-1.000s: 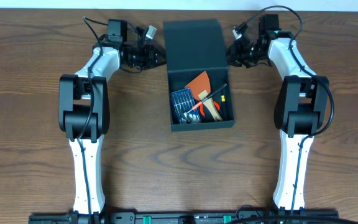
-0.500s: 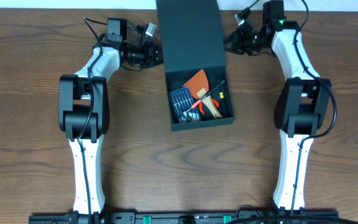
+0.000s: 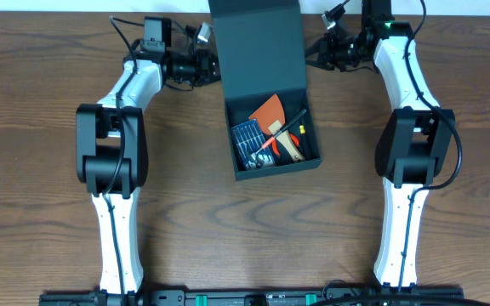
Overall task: Pack container
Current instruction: 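Swing the lid forward over the box with both grippers to close it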
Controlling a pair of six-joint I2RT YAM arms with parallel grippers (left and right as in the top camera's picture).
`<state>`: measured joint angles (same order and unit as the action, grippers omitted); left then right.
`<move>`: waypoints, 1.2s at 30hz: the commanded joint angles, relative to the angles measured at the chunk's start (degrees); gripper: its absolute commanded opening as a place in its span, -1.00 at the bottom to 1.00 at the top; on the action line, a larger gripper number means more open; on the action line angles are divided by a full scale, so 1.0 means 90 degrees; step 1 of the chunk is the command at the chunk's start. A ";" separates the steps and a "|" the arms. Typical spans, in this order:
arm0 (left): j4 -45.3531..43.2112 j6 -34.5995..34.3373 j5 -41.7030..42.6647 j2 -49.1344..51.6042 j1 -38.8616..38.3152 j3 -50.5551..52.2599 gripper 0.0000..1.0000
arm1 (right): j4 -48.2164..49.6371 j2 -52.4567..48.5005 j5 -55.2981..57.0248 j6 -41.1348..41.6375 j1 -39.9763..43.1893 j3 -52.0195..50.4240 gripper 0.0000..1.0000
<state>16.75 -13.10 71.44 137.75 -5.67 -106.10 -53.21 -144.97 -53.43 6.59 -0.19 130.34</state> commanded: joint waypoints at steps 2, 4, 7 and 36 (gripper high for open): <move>0.0129 -0.0012 0.0158 -0.0457 -0.0015 -0.0202 -0.89 | -0.0095 -0.0107 -0.0287 -0.0182 -0.0075 0.0151 -0.97; 0.0175 -0.0012 0.0160 -0.0474 -0.0015 -0.0202 -0.89 | -0.0180 -0.0107 -0.0289 -0.0282 -0.0075 0.0172 -0.98; 0.0289 -0.0010 0.0160 -0.0483 -0.0015 -0.0202 -0.89 | -0.0357 -0.0107 -0.0282 -0.0442 -0.0075 0.0255 -0.98; 0.2504 0.1156 -0.1054 -0.1681 -0.0476 -0.0202 -0.89 | -0.2416 -0.0107 -0.0279 -0.1124 -0.0073 0.1350 -0.98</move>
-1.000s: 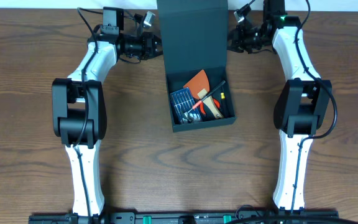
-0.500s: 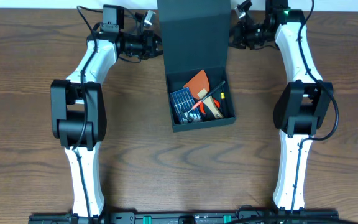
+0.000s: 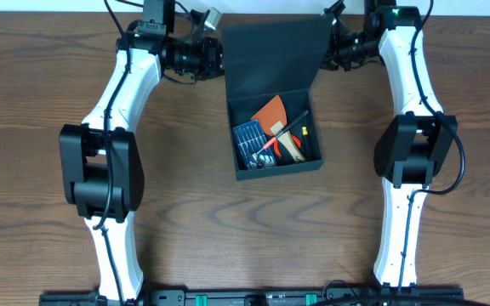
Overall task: Pack container
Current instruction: 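Swing the lid forward over the box with both grippers to close it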
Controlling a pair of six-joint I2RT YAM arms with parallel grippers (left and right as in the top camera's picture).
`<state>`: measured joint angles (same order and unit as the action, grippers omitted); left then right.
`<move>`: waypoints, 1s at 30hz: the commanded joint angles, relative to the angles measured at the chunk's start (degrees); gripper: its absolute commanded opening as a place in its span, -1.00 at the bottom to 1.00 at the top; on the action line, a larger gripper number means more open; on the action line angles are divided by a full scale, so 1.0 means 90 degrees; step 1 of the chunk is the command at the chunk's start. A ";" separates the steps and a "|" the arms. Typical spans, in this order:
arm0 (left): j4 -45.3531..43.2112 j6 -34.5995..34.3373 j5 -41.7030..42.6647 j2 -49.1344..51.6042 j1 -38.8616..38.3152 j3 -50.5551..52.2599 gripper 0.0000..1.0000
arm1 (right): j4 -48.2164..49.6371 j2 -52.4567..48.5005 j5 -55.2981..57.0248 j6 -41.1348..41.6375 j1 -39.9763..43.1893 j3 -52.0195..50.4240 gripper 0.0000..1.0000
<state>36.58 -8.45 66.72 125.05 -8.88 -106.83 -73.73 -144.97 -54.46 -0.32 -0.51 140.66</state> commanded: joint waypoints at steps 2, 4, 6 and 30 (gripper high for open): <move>0.0644 0.0901 -0.0724 -0.0340 -0.0204 -0.0121 -0.89 | -0.0321 -0.0107 -0.0165 -0.0469 -0.0036 0.0206 -0.97; 0.0865 0.0986 -0.0872 -0.0376 -0.0284 -0.0121 -0.89 | -0.0491 -0.0107 -0.0163 -0.0595 -0.0036 0.0206 -0.97; 0.0942 0.0984 -0.0874 -0.0384 -0.0342 -0.0121 -0.89 | -0.0648 -0.0107 -0.0163 -0.0704 -0.0036 0.0204 -0.97; 0.1991 -0.0002 -0.3237 -0.1122 -0.0527 -0.0121 -0.89 | -0.0780 -0.0104 0.1921 -0.0323 -0.0097 0.1596 -0.97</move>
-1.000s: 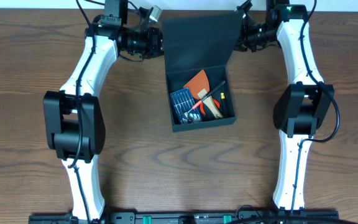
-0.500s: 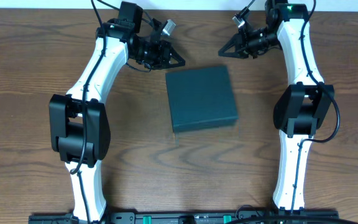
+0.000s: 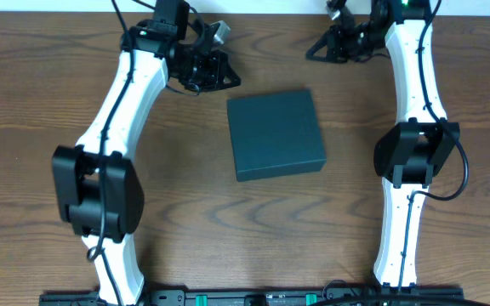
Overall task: Pack container
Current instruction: 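Swing the lid forward over the box with both grippers to close it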
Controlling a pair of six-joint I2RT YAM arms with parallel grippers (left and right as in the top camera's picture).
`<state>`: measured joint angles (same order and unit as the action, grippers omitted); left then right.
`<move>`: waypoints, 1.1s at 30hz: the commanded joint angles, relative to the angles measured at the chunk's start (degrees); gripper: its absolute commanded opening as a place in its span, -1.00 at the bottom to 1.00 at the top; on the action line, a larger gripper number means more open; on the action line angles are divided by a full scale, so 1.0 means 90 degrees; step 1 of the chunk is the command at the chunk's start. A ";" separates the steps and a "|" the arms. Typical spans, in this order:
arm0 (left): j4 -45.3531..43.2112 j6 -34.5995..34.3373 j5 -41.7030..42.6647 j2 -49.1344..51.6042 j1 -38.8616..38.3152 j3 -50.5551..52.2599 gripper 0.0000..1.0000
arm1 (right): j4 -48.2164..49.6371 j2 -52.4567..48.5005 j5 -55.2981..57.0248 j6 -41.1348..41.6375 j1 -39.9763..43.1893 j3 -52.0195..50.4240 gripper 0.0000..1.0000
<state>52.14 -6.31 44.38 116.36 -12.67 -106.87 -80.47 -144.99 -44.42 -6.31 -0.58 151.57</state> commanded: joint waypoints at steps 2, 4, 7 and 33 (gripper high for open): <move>0.0770 -0.0289 -0.1304 -0.0151 -0.0306 -0.0117 -0.90 | -0.0046 -0.0102 0.1052 0.0544 -0.0102 0.0554 -0.98; 0.1124 -0.0284 -0.1819 -0.0114 -0.0578 -0.0109 -0.89 | -0.0068 -0.0102 0.1132 0.0627 -0.0104 0.0639 -0.97; 0.1141 -0.0325 -0.2431 -0.0104 -0.1005 -0.0109 -0.88 | -0.0148 -0.0102 0.1277 0.0748 -0.0107 0.0656 -0.97; 0.0942 -0.0743 -0.3485 0.1375 -0.2059 0.0029 -0.89 | -0.0947 -0.0102 0.2181 0.0692 -0.0163 0.0656 -0.97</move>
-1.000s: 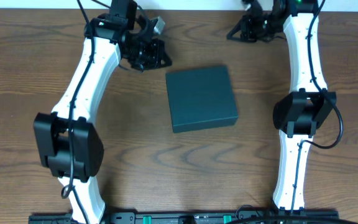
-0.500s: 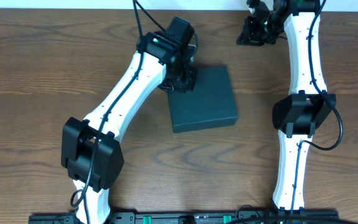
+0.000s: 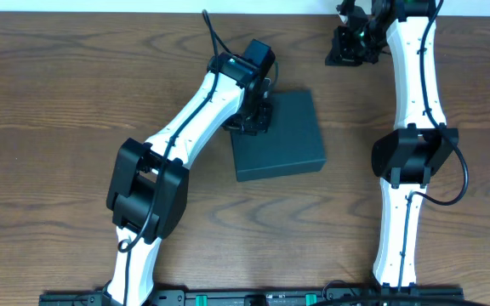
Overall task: Pack container
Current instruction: 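Swing the lid forward over the box with both grippers to close it, then release the closed lid and lift both grippers off the box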
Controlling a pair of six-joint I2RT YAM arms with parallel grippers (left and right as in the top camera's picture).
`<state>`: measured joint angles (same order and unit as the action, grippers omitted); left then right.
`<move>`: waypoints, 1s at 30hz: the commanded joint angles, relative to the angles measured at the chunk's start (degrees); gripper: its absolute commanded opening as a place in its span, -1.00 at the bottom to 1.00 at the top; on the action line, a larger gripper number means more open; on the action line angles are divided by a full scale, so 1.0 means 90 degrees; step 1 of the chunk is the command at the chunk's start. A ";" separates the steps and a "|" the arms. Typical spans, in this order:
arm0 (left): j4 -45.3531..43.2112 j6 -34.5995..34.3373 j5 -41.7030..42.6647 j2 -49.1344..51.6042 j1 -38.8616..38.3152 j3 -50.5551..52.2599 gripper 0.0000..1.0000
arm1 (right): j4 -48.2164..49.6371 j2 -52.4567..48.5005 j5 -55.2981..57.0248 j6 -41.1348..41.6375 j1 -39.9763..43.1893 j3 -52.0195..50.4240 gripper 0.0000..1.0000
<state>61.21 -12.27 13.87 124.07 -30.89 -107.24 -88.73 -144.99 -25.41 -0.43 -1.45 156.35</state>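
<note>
The dark teal box [image 3: 283, 140] lies shut in the middle of the table, its lid flat, so its contents are hidden. My left gripper [image 3: 255, 115] reaches in from the left and sits over the lid's far left corner; its dark fingers blend into the lid, so their state is unclear. My right gripper [image 3: 344, 51] hangs at the far right, apart from the box, pointing down with its fingers spread and nothing between them.
The brown wooden table [image 3: 49, 102] carries only the box. The left arm [image 3: 190, 110] slants across the table's left middle. The right arm [image 3: 411, 93] runs along the right side. Both arm bases stand at the front edge.
My left gripper has moved from the far left of the box onto the lid's far left corner. My right gripper has shifted a little right and turned downward. The box stays shut.
The box stood open with tools and an orange piece inside, its lid upright and a gripper at each side of it. Then the lid leaned forward. Then it lay flat with both grippers apart from it. Now my left gripper is over the lid.
</note>
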 commanded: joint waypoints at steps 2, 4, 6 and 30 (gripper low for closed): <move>-0.0044 -0.0080 -0.0092 0.0614 -0.0034 0.0070 -0.89 | -0.0083 -0.0102 0.0066 -0.0005 -0.0066 0.0124 -0.98; -0.0039 -0.0080 -0.0090 0.0595 -0.0034 0.0066 -0.89 | -0.0134 -0.0102 0.0138 -0.0051 -0.0087 0.0124 -0.97; -0.0039 -0.0080 -0.0027 0.0493 -0.0027 0.0046 -0.89 | -0.0146 -0.0100 0.0304 -0.0051 -0.0124 0.0124 -0.97; -0.0097 -0.0080 -0.2331 -0.1297 0.0935 -0.0087 0.35 | -0.0177 -0.0083 0.3344 0.0733 -0.0979 0.0124 0.76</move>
<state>60.29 -12.62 -2.04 112.29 -24.23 -107.61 -90.39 -144.99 3.25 6.02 -10.33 156.38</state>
